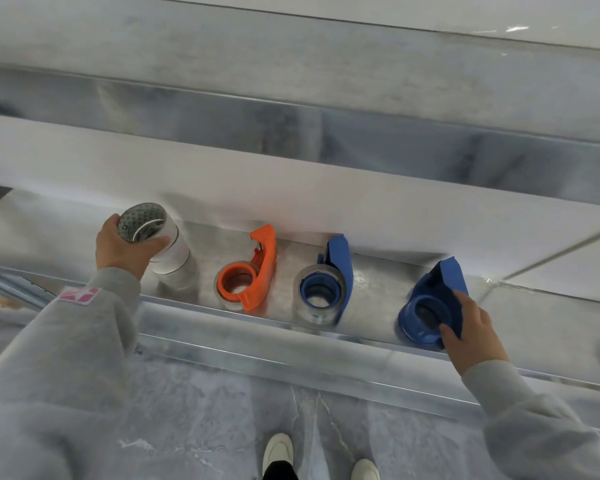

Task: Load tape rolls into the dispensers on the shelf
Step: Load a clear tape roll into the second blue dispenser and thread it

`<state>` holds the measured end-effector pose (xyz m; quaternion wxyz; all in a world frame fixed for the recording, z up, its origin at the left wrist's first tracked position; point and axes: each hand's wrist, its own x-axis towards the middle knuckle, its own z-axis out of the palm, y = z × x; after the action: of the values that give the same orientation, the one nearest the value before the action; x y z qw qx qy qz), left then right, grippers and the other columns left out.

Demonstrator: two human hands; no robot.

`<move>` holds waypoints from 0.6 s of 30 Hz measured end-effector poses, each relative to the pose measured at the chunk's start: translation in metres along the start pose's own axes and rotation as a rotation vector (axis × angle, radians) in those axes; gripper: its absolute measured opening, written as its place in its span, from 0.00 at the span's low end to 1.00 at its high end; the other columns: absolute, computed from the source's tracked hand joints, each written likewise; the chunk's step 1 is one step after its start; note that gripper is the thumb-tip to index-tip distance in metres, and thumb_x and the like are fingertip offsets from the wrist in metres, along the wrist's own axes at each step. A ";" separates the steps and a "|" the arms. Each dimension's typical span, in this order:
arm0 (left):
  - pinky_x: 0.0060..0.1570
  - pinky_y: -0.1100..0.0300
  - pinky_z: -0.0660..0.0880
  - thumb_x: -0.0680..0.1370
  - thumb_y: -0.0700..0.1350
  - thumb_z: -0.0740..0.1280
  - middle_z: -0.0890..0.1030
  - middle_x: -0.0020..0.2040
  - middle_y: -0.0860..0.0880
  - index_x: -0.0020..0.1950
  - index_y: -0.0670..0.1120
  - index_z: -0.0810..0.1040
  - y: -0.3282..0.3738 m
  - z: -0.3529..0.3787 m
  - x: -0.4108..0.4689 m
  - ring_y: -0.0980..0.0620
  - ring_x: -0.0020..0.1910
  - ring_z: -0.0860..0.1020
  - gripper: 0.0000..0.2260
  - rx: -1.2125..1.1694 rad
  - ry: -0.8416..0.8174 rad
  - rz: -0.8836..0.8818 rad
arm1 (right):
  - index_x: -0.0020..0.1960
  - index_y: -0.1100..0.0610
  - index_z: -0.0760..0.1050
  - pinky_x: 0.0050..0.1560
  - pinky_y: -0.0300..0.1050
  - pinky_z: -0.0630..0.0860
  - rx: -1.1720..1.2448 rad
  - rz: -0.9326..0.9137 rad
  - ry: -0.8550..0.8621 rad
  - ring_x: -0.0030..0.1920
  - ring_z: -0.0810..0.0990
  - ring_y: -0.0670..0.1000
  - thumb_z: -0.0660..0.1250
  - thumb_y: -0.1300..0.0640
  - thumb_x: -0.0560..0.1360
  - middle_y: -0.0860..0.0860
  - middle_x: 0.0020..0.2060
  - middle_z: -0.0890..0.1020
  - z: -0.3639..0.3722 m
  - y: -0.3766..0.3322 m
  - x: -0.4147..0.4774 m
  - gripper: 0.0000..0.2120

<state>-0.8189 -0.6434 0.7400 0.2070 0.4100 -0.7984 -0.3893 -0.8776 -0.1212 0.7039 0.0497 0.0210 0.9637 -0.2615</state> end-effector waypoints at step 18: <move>0.64 0.43 0.66 0.67 0.48 0.73 0.65 0.63 0.49 0.63 0.53 0.70 0.064 0.039 -0.074 0.41 0.64 0.66 0.26 -0.062 0.275 0.622 | 0.74 0.46 0.52 0.60 0.49 0.71 0.132 0.035 -0.006 0.61 0.72 0.58 0.63 0.60 0.76 0.57 0.68 0.66 0.005 0.003 -0.009 0.32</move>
<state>-0.8330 -0.5420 0.7656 0.4338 0.1891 -0.8376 -0.2729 -0.8683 -0.1212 0.6994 0.0557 0.0404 0.9437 -0.3235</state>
